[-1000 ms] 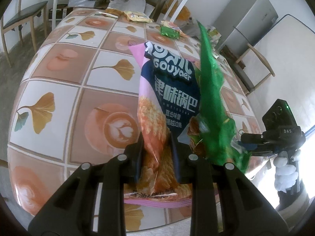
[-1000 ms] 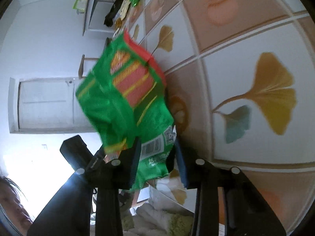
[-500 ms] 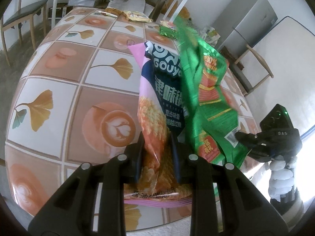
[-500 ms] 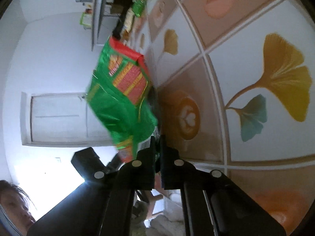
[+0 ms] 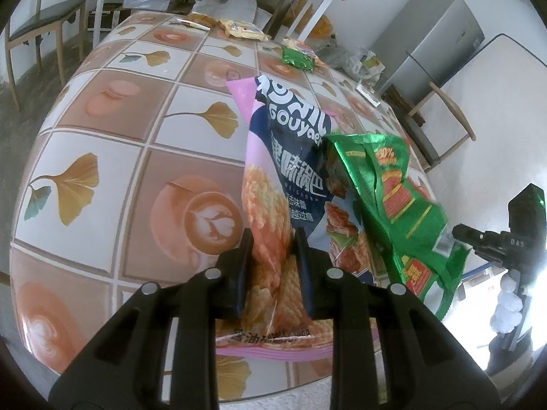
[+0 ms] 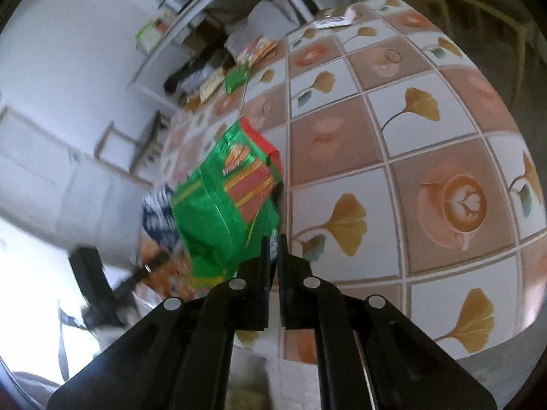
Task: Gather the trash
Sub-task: 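Lift the chip bag with the left tool while the right tool lifts the green snack bag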
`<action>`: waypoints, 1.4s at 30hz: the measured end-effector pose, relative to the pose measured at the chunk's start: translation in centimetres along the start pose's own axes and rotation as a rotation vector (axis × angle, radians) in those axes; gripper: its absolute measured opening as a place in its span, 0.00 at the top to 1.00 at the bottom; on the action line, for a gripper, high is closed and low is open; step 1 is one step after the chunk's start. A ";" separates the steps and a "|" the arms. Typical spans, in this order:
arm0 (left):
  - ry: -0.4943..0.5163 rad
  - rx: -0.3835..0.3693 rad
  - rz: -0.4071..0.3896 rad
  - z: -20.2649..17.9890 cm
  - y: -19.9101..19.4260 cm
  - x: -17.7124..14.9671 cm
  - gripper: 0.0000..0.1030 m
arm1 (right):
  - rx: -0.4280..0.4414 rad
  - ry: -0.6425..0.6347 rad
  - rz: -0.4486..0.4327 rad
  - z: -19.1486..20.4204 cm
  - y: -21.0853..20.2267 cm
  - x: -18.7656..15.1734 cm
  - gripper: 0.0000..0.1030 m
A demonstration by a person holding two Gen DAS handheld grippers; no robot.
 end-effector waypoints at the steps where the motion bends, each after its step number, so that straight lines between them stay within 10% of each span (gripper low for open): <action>1: 0.001 0.002 0.000 0.0 0.0 0.0 0.78 | -0.015 -0.002 -0.002 -0.2 -0.3 0.3 0.67; 6: 0.006 0.006 0.003 0.0 0.0 0.0 0.78 | -0.013 -0.029 -0.042 -0.1 -1.0 2.5 0.46; 24: 0.008 0.009 0.010 -0.1 0.1 0.2 0.78 | 0.195 -0.325 0.110 2.5 7.8 11.1 0.35; 35: 0.007 0.013 0.008 -0.1 0.2 0.2 0.78 | 0.126 -0.380 0.139 3.6 9.3 9.3 0.83; 42: -0.008 0.018 -0.007 0.2 0.0 0.1 0.78 | 0.067 -0.328 0.044 3.7 6.6 7.9 0.88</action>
Point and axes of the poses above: each gripper's, at about its wrist camera, not at the fingertips, and y roughly the way its jaws point, z to its left, x to its top, the point moved 9 cm from there along y, roughly the way its jaws point, and after that the axes turned 15 degrees about z, right-handed, at the moved point
